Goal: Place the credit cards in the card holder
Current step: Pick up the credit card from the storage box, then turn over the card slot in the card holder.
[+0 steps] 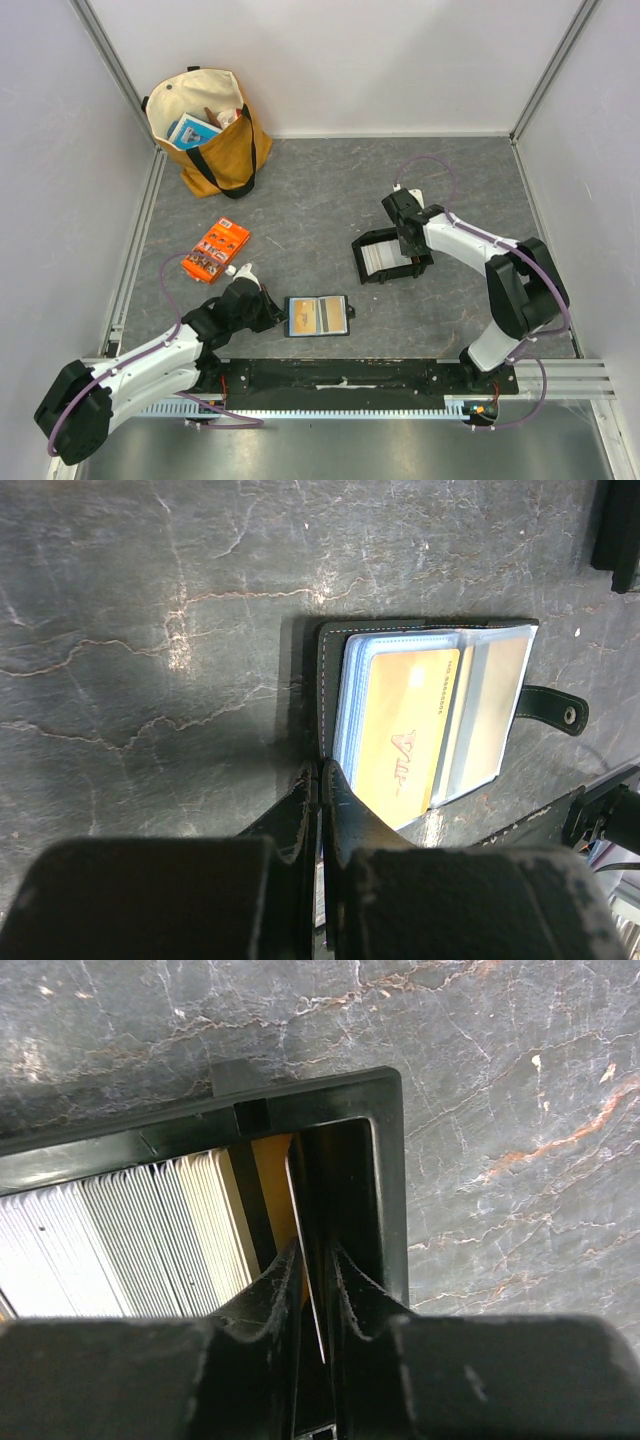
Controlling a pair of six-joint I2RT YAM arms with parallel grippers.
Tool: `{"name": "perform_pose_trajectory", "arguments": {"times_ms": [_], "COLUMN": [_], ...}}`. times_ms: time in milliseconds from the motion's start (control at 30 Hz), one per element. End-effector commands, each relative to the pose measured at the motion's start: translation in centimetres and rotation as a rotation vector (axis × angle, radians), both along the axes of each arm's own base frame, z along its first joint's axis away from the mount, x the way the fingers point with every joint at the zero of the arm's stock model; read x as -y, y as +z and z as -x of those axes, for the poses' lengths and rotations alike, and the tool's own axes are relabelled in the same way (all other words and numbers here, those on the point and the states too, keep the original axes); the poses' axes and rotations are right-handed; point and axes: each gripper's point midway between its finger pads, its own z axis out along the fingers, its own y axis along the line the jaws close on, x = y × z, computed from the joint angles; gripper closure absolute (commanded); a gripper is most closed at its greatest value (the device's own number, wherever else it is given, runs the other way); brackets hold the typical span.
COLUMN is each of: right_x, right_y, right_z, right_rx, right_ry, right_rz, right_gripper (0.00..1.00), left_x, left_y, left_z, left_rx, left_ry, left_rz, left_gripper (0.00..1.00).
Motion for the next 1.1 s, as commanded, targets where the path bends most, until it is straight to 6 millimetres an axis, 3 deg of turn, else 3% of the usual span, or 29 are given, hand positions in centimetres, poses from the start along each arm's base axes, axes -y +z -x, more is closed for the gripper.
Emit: {"name": "perform_pose_trajectory", "arguments": {"times_ms": [0,100,167,400,533,600,767,1067], "right_x": [0.2,-0.3,-0.9,-1.6,-2.5,-3.7,-9.7,-17.6], "right_y": [1.2,2.2,3.3,9.9,11.8,12.6,13.5,11.3], "right_z": [-0.7,-1.1,-1.5,-2.4,-1.7,-1.0,2.0,7.9], "right_rx": [0.026,0.049,0.075,0.215,0.245,0.258,0.295,0.353], "right_ry": [0.003,0.013,0.030,0.044,0.056,0.058,0.070,0.029], "right_rz": [0.033,0.005,-0.021,-0.092,-0.181,-0.276,-0.686,-0.880], "right_gripper": [0.84,0.97,1.00,1.00,1.00,1.00,1.00,1.00], "left_x": [0.5,0.6,0.6,0.7,0.8,0.9,1.3,1.9], "left_y": [0.6,0.8,0.8,1.0,1.2,1.4,2.2,3.1], "left_z": [-0.3,-0.3,-0.4,-0.3,-0.3,-0.4,-0.3,-0.1], "left_rx": [0.036,0.040,0.040,0.043,0.048,0.051,0.068,0.076], "left_ry": [-0.028,-0.031,-0.032,-0.035,-0.038,-0.039,-0.049,-0.056], "left_rz": [0.018,0.021,0.019,0.028,0.035,0.041,0.080,0.135], "left_gripper": [0.98,0.98,0.98,0.98,0.98,0.98,0.98,0.98]}}
